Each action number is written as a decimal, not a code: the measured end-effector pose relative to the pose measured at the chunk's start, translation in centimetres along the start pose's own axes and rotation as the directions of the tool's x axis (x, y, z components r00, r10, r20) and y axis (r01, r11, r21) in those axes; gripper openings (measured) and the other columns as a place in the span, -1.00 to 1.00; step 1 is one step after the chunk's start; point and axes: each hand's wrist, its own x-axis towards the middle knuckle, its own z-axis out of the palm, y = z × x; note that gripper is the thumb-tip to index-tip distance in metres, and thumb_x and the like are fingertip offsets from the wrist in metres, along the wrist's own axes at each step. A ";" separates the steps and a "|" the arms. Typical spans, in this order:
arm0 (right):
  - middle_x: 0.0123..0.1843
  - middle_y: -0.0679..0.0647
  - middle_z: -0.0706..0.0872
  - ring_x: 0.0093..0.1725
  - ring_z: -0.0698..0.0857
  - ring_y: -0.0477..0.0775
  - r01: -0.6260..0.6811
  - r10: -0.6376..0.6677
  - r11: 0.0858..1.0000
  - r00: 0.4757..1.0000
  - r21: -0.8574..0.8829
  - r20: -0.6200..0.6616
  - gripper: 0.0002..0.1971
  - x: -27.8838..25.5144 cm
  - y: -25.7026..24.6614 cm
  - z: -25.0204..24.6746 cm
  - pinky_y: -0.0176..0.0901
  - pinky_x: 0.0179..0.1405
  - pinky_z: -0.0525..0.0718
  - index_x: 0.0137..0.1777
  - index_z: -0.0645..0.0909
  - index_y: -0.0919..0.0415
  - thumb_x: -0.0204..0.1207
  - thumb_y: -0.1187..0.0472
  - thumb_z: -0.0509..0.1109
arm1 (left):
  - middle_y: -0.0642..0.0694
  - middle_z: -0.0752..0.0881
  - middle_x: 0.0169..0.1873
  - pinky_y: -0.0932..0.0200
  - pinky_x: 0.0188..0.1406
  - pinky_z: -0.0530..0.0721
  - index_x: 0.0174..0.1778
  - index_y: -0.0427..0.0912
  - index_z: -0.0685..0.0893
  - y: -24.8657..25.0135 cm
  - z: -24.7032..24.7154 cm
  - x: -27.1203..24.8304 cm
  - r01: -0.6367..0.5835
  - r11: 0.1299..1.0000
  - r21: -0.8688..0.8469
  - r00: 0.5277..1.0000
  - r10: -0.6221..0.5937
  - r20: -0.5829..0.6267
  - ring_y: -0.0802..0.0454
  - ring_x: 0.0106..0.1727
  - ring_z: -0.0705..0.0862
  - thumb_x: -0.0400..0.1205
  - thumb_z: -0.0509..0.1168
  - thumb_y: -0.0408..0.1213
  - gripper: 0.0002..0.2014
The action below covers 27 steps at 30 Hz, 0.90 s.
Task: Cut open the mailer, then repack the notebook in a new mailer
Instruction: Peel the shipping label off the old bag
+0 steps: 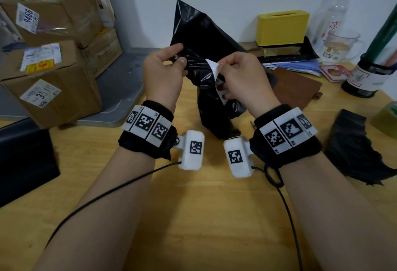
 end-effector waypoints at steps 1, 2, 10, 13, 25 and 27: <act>-0.37 -0.05 0.71 -0.21 0.85 0.17 0.000 0.000 1.000 1.000 0.001 -0.002 -0.83 0.0 0.0 0.0 0.31 -0.18 0.85 -0.16 0.63 -0.04 0.66 0.19 0.33 | 0.00 0.76 0.04 0.26 -0.04 0.78 0.30 -0.21 0.73 0.0 0.0 0.0 -0.001 1.000 -0.011 1.000 0.001 -0.005 0.17 -0.07 0.81 0.62 0.37 -0.49 -0.68; -0.37 -0.05 0.70 -0.21 0.85 0.17 0.001 -0.001 1.000 1.000 0.003 -0.003 -0.83 -0.1 -0.1 0.0 0.30 -0.20 0.85 -0.16 0.62 -0.04 0.67 0.19 0.32 | 0.00 0.77 0.04 0.24 -0.01 0.79 0.31 -0.21 0.73 0.1 -0.1 -0.1 -0.002 1.000 -0.020 1.000 0.002 -0.006 0.16 -0.07 0.81 0.60 0.40 -0.50 -0.65; -0.16 0.06 0.70 -0.16 0.81 0.12 -0.071 0.070 0.997 0.997 0.032 0.037 -0.83 -0.3 -0.4 -0.3 0.12 -0.28 0.88 -0.07 0.59 -0.01 0.74 0.18 0.25 | 0.27 0.68 -0.05 0.15 0.09 0.79 0.35 -0.18 0.71 0.4 0.0 -0.1 0.018 1.000 -0.019 1.000 -0.018 0.014 0.39 -0.20 0.77 0.56 0.38 -0.59 -0.55; -0.09 0.11 0.74 -0.10 0.84 0.18 -0.095 0.093 0.994 0.994 0.048 0.051 -0.83 -0.3 -0.3 -0.3 0.15 -0.27 0.88 -0.07 0.60 -0.02 0.74 0.17 0.24 | 0.25 0.68 0.01 0.13 0.10 0.79 0.35 -0.16 0.72 0.3 0.0 -0.1 0.016 1.000 0.005 1.000 -0.016 0.011 0.37 -0.20 0.78 0.56 0.39 -0.59 -0.55; 0.10 0.15 0.76 -0.25 0.86 0.23 -0.263 0.230 0.943 0.958 0.204 0.173 -0.62 -0.9 -1.5 -0.9 0.22 -0.26 0.88 0.11 0.67 0.15 0.69 -0.18 0.27 | -0.17 0.71 0.24 0.14 0.03 0.79 0.29 -0.06 0.73 0.3 -0.2 0.1 -0.013 0.999 -0.030 0.995 0.016 0.100 0.02 0.05 0.81 0.52 0.30 -0.60 -0.51; -0.10 0.12 0.78 -0.37 0.80 0.16 -0.203 0.174 0.966 0.969 0.161 0.176 -0.69 -1.2 -1.4 -0.7 0.19 -0.27 0.88 -0.01 0.71 0.17 0.63 -0.10 0.45 | -0.20 0.72 0.24 0.12 0.03 0.80 0.26 0.02 0.74 0.5 -0.3 0.1 -0.030 0.999 -0.014 0.992 0.032 0.118 -0.02 0.03 0.81 0.49 0.31 -0.56 -0.49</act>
